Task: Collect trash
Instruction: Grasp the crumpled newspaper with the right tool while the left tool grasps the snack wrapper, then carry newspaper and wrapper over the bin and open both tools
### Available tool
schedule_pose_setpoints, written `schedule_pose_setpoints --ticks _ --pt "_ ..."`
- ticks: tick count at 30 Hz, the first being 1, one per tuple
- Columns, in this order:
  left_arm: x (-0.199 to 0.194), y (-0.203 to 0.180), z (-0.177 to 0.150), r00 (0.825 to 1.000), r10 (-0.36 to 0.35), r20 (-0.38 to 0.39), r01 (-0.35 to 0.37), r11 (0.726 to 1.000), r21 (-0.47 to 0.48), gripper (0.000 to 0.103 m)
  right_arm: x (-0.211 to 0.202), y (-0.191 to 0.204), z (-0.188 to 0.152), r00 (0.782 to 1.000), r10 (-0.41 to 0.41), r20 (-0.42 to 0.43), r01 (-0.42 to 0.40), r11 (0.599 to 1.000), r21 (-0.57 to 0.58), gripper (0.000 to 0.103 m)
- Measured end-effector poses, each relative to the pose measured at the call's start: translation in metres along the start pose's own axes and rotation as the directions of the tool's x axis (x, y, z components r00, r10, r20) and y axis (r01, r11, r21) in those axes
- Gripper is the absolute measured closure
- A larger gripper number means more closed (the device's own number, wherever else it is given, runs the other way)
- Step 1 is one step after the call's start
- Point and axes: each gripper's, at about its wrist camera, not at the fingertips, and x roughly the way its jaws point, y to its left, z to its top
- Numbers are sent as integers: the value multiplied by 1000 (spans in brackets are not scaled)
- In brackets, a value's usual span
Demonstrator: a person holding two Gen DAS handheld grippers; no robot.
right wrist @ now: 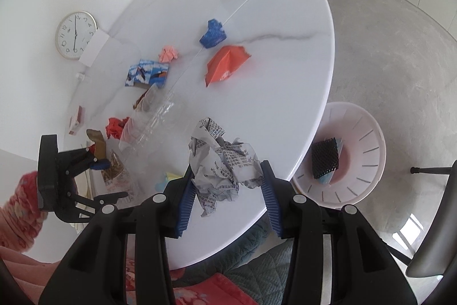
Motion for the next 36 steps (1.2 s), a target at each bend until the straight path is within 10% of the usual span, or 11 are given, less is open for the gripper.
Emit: schedule_pose_setpoints --ticks 6,17,26,36 --pt "-39 8 1 994 45 97 -20 969 -247 54 -20 -24 13 1000 -1 27 1 1000 -17 58" --pt "-96 -26 59 951 198 238 -29 823 -567 54 21 -137 11 983 -174 -63 176 984 20 58" --pt "-88 -86 154 945 190 264 -35 866 -500 54 102 -191 14 966 -180 -186 187 982 23 23" --pt "-25 -159 256 967 105 233 -8 924 -381 53 -23 -227 28 958 -285 0 284 956 72 7"
